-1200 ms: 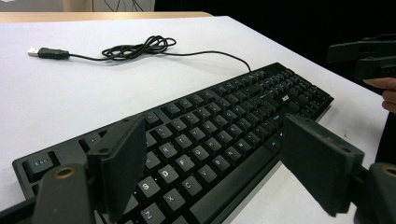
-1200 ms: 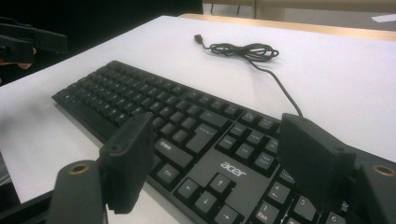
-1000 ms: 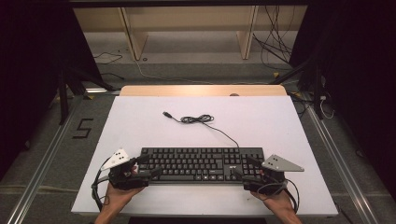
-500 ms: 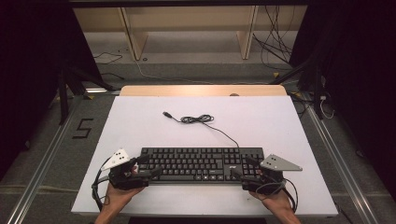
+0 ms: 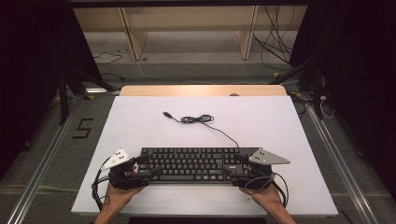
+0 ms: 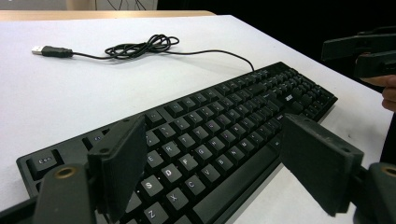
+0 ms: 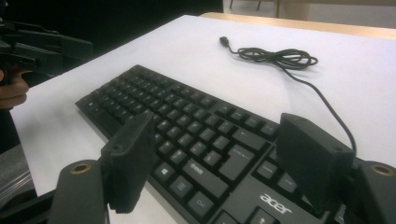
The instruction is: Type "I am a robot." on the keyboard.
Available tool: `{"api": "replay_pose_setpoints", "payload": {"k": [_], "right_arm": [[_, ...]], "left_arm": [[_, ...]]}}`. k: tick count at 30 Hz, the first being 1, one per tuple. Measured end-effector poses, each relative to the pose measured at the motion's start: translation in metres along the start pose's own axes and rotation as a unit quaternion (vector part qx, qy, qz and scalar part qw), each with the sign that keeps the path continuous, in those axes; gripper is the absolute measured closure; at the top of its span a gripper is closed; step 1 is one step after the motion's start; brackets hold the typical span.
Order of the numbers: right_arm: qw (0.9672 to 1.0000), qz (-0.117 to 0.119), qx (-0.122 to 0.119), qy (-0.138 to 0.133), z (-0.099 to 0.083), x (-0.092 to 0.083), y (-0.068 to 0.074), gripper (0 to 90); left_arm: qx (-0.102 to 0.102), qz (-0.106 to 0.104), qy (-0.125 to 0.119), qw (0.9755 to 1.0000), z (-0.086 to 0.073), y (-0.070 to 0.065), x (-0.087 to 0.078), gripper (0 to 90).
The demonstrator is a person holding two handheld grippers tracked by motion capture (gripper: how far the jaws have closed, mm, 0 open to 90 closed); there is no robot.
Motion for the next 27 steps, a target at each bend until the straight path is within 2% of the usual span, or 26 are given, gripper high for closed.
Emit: {"api": "replay_pose_setpoints", "payload": {"k": [9,20,24,27], "right_arm": [[0.9995,0.018,-0.004,0.025,0.01,0.022,0.009,35.0],[0.9973,0.03,-0.021,0.063,0.025,0.058,0.02,43.9],[0.9962,0.033,-0.028,0.076,0.029,0.07,0.024,49.0],[0.9952,0.037,-0.034,0.085,0.032,0.079,0.026,57.3]], "left_arm": [[-0.005,0.01,0.004,0.9999,-0.001,0.002,0.0,23.7],[-0.023,0.035,0.028,0.9987,-0.004,0.012,-0.001,30.7],[-0.032,0.053,0.042,0.9972,-0.007,0.018,-0.003,39.4],[-0.037,0.061,0.054,0.9959,-0.009,0.022,-0.005,50.3]]}}
Point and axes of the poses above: each handheld gripper's, and its own axes: x roughly forward along the jaws, z roughly out of its top, y roughly to its left, the point moved 4 cm from there along x, roughly forward along the jaws, and after that the axes turned 5 degrees about y, right-handed, at the moved point
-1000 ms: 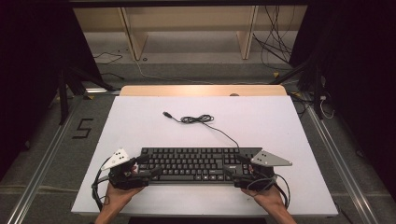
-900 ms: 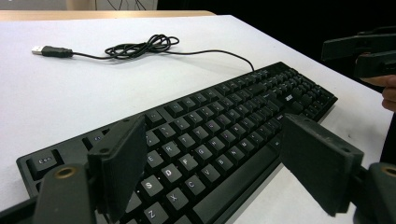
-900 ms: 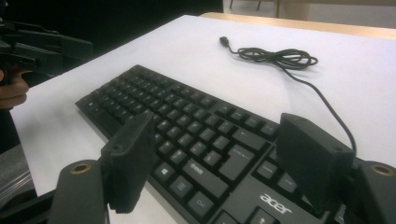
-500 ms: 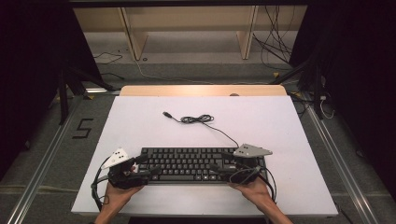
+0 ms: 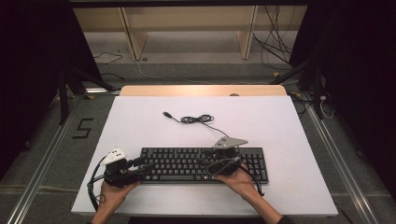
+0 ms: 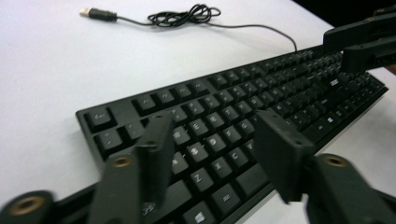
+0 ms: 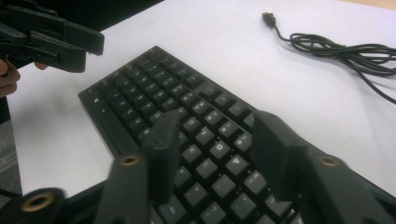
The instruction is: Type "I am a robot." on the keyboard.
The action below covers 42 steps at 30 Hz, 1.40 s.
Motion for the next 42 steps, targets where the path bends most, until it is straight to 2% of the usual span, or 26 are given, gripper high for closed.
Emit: {"api": "replay_pose_setpoints", "payload": {"k": [3,8,17,30,42], "right_arm": [[0.9999,0.004,-0.005,0.009,0.003,0.007,0.002,64.3],[0.9996,0.01,-0.009,0.026,0.007,0.02,0.005,75.0],[0.9981,0.005,-0.007,0.06,0.01,0.042,0.008,89.6],[0.9961,-0.006,-0.006,0.088,0.01,0.061,0.006,90.0],[0.9951,-0.01,-0.005,0.099,0.009,0.066,0.005,90.0]], "left_arm": [[-0.003,0.021,0.024,0.9995,-0.003,0.004,0.001,59.8],[0.0,0.035,0.057,0.9978,-0.008,0.008,0.002,74.9],[0.006,0.041,0.084,0.9956,-0.012,0.011,0.004,88.1],[0.003,0.042,0.108,0.9933,-0.015,0.013,0.008,88.9],[0.001,0.046,0.118,0.992,-0.017,0.015,0.01,88.9]]}}
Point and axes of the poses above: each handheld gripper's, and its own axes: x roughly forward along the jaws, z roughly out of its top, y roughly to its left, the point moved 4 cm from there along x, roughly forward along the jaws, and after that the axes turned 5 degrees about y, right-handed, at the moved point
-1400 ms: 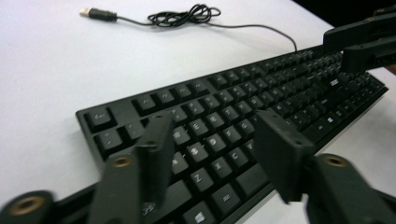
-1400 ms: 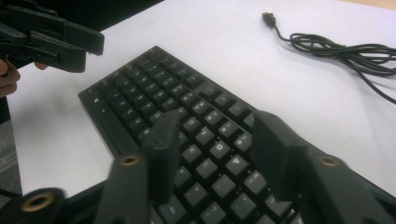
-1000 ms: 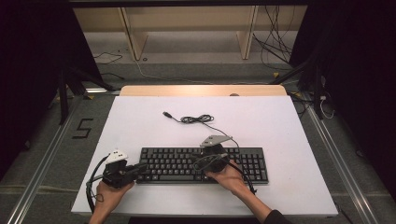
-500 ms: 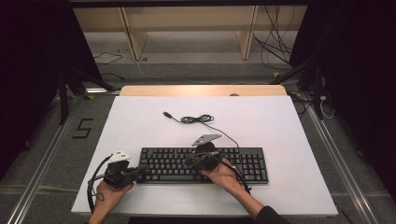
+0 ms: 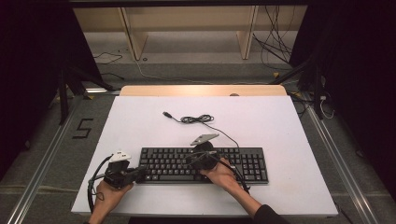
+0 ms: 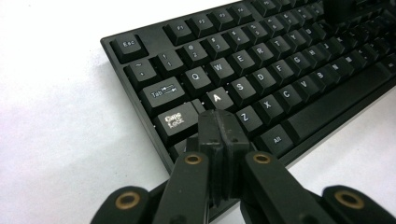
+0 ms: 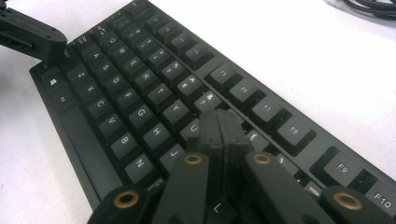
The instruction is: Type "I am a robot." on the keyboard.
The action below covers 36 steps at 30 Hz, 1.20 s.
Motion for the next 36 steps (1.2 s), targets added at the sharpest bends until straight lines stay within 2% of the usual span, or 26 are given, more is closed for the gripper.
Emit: {"api": "replay_pose_setpoints", "payload": {"k": [13,17,27,31,32,36], "right_arm": [[0.9999,-0.005,0.002,0.012,-0.004,0.007,0.001,90.0],[0.9998,-0.014,-0.006,0.012,-0.004,0.007,0.003,90.0],[0.9999,-0.007,0.003,0.011,-0.004,0.006,0.002,90.0],[0.9999,-0.002,0.012,0.008,-0.004,0.005,0.001,90.0],[0.9999,-0.001,0.014,0.005,-0.004,0.004,0.001,89.1],[0.9993,0.008,0.027,-0.024,0.0,-0.005,-0.002,79.6]], "left_arm": [[-0.004,-0.004,0.015,0.9999,-0.001,0.001,0.004,89.2],[-0.003,-0.002,0.017,0.9999,-0.001,0.0,0.004,89.3],[-0.004,-0.001,0.015,0.9999,-0.001,0.0,0.004,89.0],[-0.005,-0.003,0.003,1.0,0.002,-0.002,0.001,88.7],[0.0,-0.002,0.002,1.0,0.002,-0.001,0.0,88.4],[-0.007,-0.005,-0.022,0.9997,0.005,-0.003,-0.004,84.7]]}}
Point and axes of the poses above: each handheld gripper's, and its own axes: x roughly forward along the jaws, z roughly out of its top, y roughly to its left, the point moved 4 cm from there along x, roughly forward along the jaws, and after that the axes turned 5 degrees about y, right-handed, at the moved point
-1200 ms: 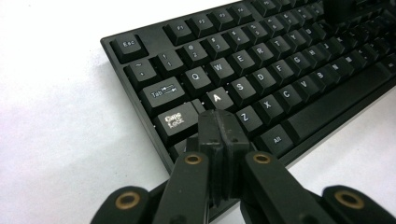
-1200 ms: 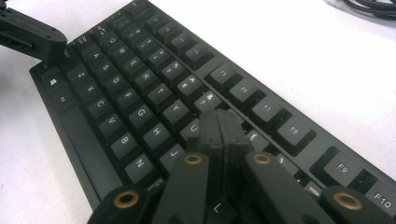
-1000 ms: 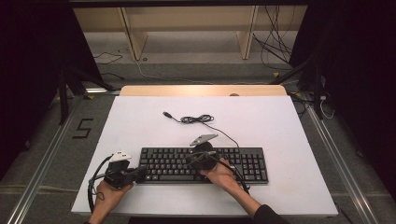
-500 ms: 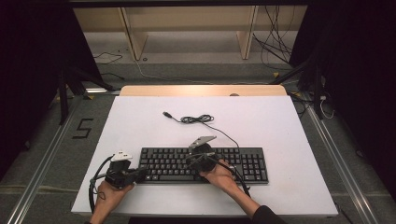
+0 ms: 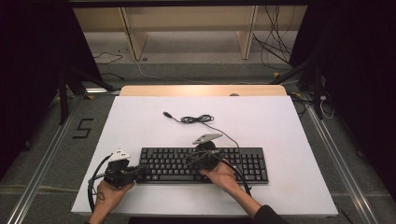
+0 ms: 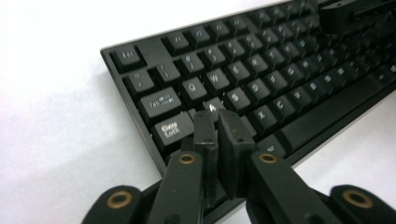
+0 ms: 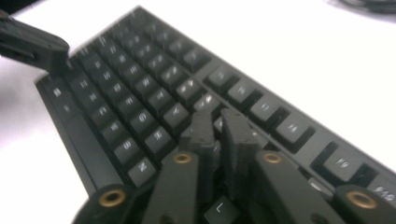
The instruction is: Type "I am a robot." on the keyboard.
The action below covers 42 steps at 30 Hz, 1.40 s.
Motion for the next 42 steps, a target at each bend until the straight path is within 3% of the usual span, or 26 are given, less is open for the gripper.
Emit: {"api": "replay_pose_setpoints", "payload": {"k": [3,6,10,14,25,28,32,36,37,39,40,41,42], "right_arm": [[0.9998,0.008,0.005,-0.017,0.002,-0.006,-0.001,74.8],[0.9994,0.015,0.0,-0.032,0.004,-0.011,0.001,64.4],[0.9988,0.019,-0.006,-0.044,0.005,-0.016,0.004,50.8],[0.9981,0.024,-0.007,-0.057,0.005,-0.022,0.005,42.8],[0.9958,0.049,-0.02,-0.074,-0.001,-0.036,0.013,31.6],[0.995,0.058,-0.024,-0.077,-0.002,-0.039,0.016,31.6],[0.9945,0.069,-0.032,-0.072,-0.006,-0.041,0.021,40.2],[0.9944,0.069,-0.036,-0.071,-0.008,-0.041,0.022,42.9],[0.9946,0.071,-0.04,-0.064,-0.011,-0.042,0.025,52.0],[0.9948,0.073,-0.043,-0.057,-0.014,-0.041,0.028,52.0],[0.9948,0.073,-0.043,-0.057,-0.014,-0.041,0.028,59.8],[0.9948,0.073,-0.043,-0.057,-0.014,-0.041,0.028,59.8],[0.9953,0.07,-0.052,-0.043,-0.019,-0.039,0.031,69.1]], "left_arm": [[0.003,-0.005,-0.021,0.9998,0.002,-0.001,-0.004,81.6],[0.002,-0.011,-0.038,0.9992,0.005,-0.003,-0.007,76.1],[-0.001,-0.024,-0.055,0.9982,0.007,-0.005,-0.009,64.4],[0.002,-0.034,-0.071,0.9969,0.009,-0.008,-0.011,52.0],[-0.005,-0.047,-0.102,0.9937,0.013,-0.012,-0.014,35.8],[-0.004,-0.05,-0.111,0.9926,0.013,-0.012,-0.015,33.7],[-0.001,-0.051,-0.116,0.9919,0.014,-0.013,-0.016,31.8],[-0.001,-0.053,-0.119,0.9915,0.014,-0.014,-0.017,30.3],[-0.001,-0.055,-0.122,0.991,0.014,-0.014,-0.017,30.3],[-0.001,-0.055,-0.122,0.991,0.014,-0.014,-0.017,29.5],[0.0,-0.058,-0.125,0.9904,0.015,-0.015,-0.017,29.5],[0.0,-0.058,-0.125,0.9904,0.015,-0.015,-0.017,28.9],[0.0,-0.058,-0.125,0.9904,0.015,-0.015,-0.017,28.9]]}}
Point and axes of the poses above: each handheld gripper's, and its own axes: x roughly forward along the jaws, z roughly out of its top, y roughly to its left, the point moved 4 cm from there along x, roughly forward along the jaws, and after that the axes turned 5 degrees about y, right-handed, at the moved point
